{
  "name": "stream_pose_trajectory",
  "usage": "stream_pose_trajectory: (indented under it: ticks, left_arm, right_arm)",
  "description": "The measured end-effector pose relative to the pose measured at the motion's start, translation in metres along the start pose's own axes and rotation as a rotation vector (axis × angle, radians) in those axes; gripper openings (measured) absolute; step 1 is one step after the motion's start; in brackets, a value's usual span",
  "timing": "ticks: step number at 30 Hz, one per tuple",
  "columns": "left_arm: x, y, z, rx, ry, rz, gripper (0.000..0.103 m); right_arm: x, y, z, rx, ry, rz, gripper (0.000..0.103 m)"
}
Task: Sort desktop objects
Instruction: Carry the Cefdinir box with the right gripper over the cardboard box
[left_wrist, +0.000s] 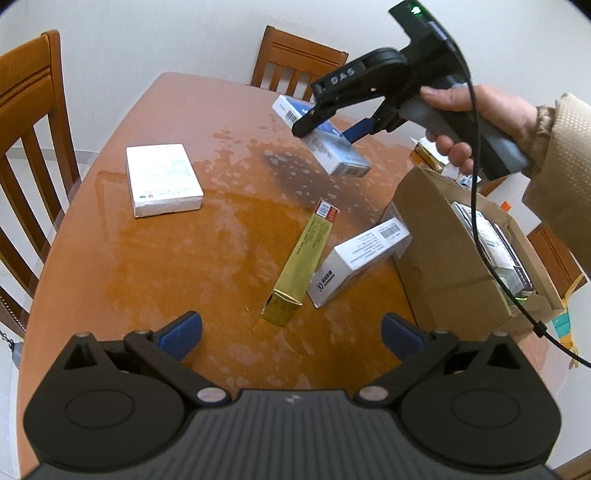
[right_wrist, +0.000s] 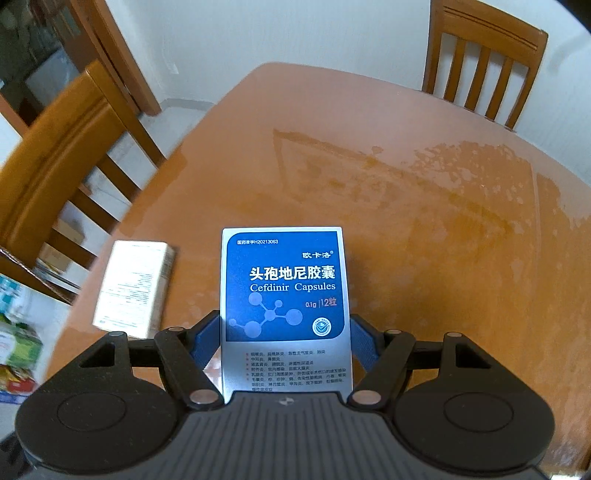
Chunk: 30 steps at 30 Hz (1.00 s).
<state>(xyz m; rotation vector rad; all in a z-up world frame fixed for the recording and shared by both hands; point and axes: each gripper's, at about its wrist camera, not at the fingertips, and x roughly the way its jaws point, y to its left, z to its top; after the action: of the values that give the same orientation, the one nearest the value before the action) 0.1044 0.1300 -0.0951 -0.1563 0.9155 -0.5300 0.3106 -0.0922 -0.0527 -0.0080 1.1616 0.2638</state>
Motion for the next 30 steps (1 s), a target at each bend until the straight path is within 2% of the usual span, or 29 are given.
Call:
stream_pose_trajectory:
  ticks: [9, 17, 21, 24, 30]
  left_arm:
    - [-0.01, -0.007, 0.001, 0.003, -0.013, 0.02, 0.103]
    - [-0.017, -0.02, 0.001, 0.021, -0.02, 0.015, 0.103]
    - [-0.021, -0.033, 0.001, 0.05, -0.03, 0.001, 0.103]
    - [-0.019, -0.044, 0.001, 0.073, -0.019, -0.014, 0.103]
    - [-0.007, -0.071, -0.001, 0.136, 0.02, -0.071, 0.103]
  right_arm:
    - [-0.038, 0.002, -0.009, 0.016, -0.08, 0.048, 0.077]
    - [-0.076, -0.019, -0.031, 0.102, -0.148, 0.115, 0.077]
    - [-0.105, -0.041, -0.061, 0.167, -0.192, 0.118, 0.077]
    - [-0.138, -0.062, -0.096, 0.237, -0.237, 0.108, 0.077]
    - [-0.194, -0.119, -0.177, 0.433, -0.32, -0.022, 0.077]
